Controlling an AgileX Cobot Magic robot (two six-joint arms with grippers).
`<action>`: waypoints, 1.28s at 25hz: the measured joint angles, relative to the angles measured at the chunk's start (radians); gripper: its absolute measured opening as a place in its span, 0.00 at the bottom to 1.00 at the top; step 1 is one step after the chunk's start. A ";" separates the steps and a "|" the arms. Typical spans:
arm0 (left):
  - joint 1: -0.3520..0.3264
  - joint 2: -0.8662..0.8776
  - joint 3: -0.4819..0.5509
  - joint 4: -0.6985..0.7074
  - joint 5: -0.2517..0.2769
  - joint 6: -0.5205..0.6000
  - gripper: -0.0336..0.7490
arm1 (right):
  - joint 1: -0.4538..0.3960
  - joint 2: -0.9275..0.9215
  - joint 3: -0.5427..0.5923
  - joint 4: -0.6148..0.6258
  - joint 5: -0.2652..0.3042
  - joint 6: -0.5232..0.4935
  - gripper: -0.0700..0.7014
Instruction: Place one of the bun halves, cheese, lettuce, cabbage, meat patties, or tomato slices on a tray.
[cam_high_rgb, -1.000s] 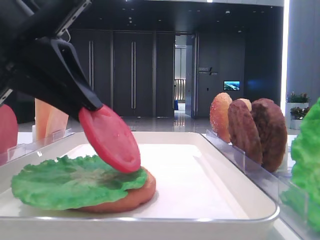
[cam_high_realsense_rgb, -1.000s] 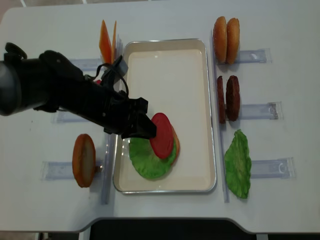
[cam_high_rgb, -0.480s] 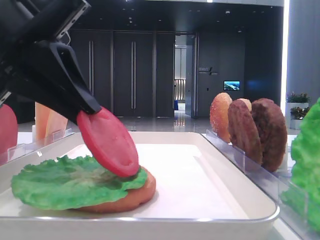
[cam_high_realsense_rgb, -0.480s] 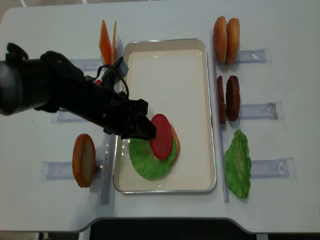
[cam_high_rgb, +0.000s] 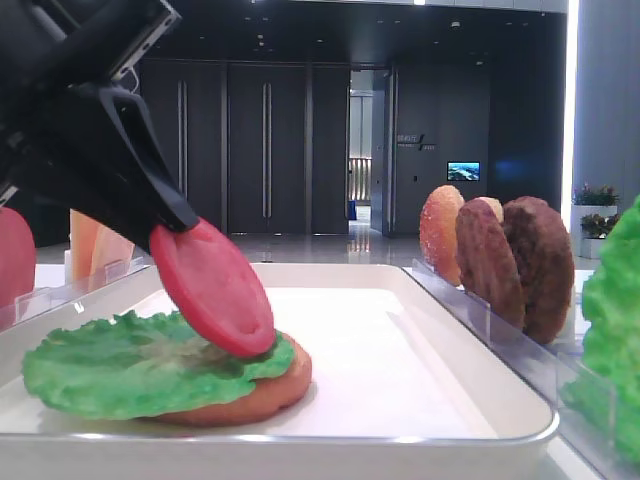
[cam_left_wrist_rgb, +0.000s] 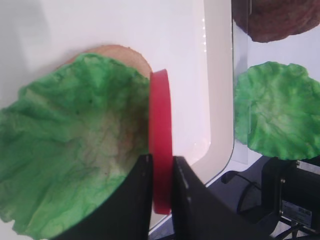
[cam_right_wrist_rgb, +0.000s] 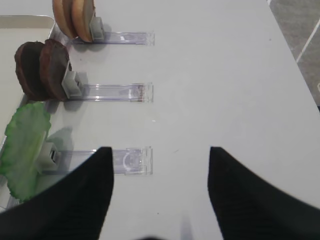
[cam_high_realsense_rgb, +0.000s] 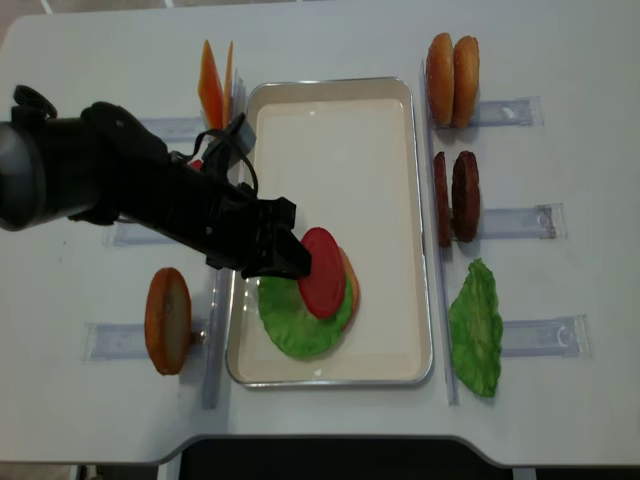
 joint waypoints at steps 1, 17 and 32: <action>0.000 0.000 0.000 0.007 0.000 -0.009 0.15 | 0.000 0.000 0.000 0.000 0.000 0.000 0.61; 0.000 0.000 0.000 0.076 0.001 -0.083 0.61 | 0.000 0.000 0.000 0.000 0.000 0.000 0.61; 0.000 -0.021 -0.124 0.419 0.090 -0.382 0.62 | 0.000 0.000 0.000 0.000 0.000 0.000 0.61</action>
